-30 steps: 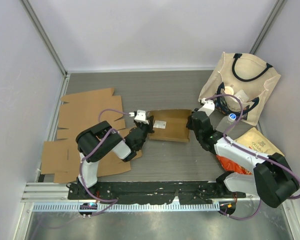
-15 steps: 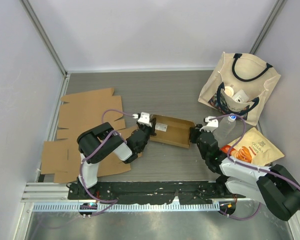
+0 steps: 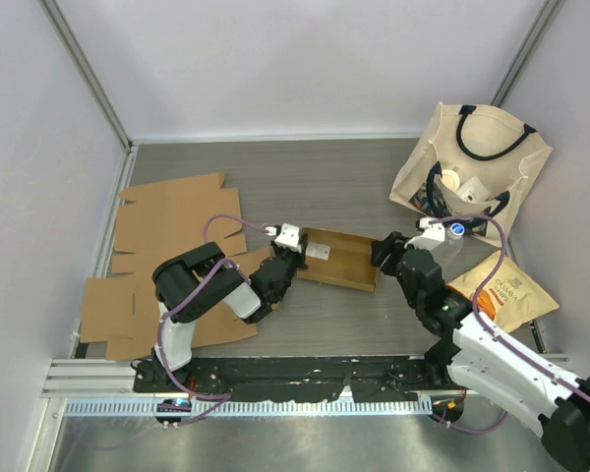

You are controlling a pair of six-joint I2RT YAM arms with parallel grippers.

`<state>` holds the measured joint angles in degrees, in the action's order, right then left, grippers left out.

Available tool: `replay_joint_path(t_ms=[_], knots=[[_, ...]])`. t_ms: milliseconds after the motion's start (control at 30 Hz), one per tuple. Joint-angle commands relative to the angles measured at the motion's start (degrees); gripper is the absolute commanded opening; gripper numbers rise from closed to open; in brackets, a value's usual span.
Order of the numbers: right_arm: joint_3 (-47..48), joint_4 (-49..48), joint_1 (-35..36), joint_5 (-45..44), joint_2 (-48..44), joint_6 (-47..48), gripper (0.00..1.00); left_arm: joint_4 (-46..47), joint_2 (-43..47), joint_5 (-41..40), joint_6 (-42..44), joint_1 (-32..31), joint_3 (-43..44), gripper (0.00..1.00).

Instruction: Fold the paper box

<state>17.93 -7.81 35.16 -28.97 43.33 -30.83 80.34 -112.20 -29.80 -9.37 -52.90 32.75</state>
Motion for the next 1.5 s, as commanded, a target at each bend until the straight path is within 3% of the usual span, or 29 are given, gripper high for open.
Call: replay_joint_path(t_ms=[0,200,367,567,700,1067,1200,1467], knots=[[10.96,28.14,0.26,6.37,-3.07,-5.3,0.59,8.17,0.67,-1.75,2.6,-0.62,-1.46,0.0],[24.33,32.17,0.26,17.08,1.03,6.46,0.6,8.26,0.67,-2.02,2.77,-0.71,-1.55,0.0],[32.41,32.07,1.14,15.79,9.04,19.21,0.57,8.26,0.84,-1.75,2.6,-0.8,-1.46,0.0],[31.99,25.75,2.11,27.64,10.72,27.03,0.59,8.26,0.85,-1.4,2.69,-0.8,-1.38,0.0],[35.06,25.83,2.28,31.43,17.21,30.03,0.59,8.26,0.67,-1.22,2.34,-0.88,-1.11,0.0],[30.59,12.23,6.67,29.24,20.83,35.39,0.5,8.35,0.32,-1.49,1.72,-0.88,-1.29,0.0],[29.79,11.42,10.45,19.77,23.19,39.08,0.43,8.26,0.76,-1.4,1.11,-0.88,-1.29,0.0],[26.63,7.9,14.76,12.81,25.14,41.11,0.3,8.26,1.19,-0.96,-0.48,-1.15,-2.16,0.01]])
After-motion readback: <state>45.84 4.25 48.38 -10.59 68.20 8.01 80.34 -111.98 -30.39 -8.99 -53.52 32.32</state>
